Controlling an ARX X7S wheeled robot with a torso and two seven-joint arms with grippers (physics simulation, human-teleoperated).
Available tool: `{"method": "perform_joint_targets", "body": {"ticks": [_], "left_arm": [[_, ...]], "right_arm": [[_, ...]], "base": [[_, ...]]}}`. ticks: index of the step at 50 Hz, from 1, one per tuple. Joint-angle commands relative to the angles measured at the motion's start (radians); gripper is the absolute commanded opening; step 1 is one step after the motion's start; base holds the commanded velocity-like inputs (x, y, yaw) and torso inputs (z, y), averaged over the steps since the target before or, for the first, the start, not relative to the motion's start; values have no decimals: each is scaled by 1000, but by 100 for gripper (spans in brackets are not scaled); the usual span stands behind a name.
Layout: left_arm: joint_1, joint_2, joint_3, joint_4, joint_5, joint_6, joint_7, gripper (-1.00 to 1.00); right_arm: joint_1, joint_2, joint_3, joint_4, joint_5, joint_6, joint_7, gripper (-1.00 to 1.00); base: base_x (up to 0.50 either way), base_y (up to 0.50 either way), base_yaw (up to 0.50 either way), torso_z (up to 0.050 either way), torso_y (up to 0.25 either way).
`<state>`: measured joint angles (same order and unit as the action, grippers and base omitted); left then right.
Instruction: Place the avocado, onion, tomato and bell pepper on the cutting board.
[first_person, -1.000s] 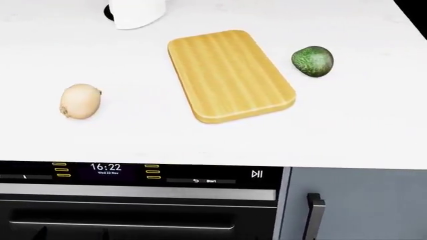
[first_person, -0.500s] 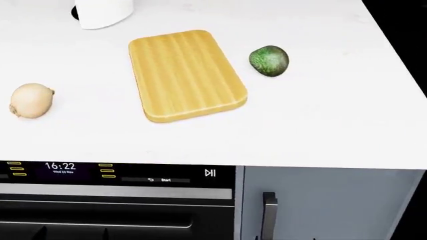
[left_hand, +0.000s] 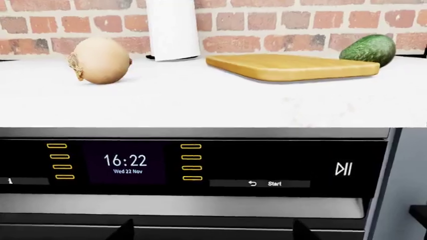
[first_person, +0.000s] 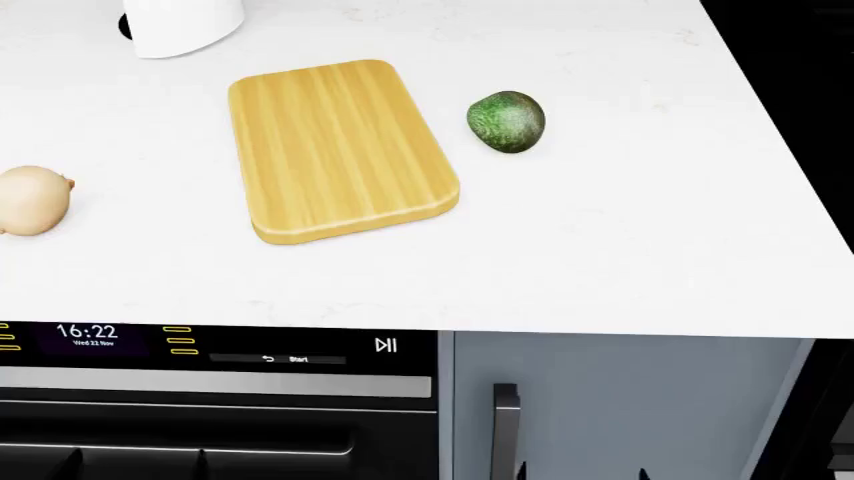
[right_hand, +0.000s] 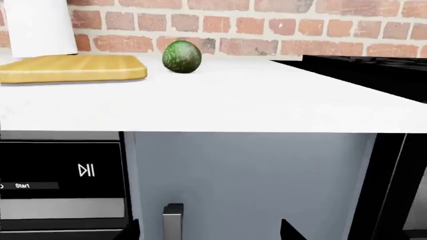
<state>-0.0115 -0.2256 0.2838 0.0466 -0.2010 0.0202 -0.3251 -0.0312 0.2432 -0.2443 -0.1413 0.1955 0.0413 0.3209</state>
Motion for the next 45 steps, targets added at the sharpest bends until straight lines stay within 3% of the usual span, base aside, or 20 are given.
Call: {"method": "perform_joint_targets", "body": {"ticks": [1, 10, 24, 30, 37, 45], "left_arm": [[-12, -19, -75, 136, -72, -133, 3, 100], [-47, -79, -149, 334, -165, -274, -34, 100], [-188, -200, -265, 572, -403, -600, -108, 100], [-285, -235, -307, 574, -465, -694, -140, 100], [-444, -281, -337, 568, -550, -814, -161, 100], [-675, -314, -331, 503, -653, -983, -194, 100]], "right_arm": [[1, 32, 60, -229, 8, 158, 16, 100], [70, 104, 91, -537, 45, 475, 75, 100], [316, 164, 228, -805, 263, 961, 115, 100], [467, 186, 265, -817, 332, 1121, 117, 100], [754, 175, 349, -785, 466, 1388, 97, 100], [993, 180, 336, -680, 532, 1516, 75, 100]], "base": [[0, 0, 0, 0, 0], [0, 0, 0, 0, 0], [0, 0, 0, 0, 0], [0, 0, 0, 0, 0], [0, 0, 0, 0, 0], [0, 0, 0, 0, 0]]}}
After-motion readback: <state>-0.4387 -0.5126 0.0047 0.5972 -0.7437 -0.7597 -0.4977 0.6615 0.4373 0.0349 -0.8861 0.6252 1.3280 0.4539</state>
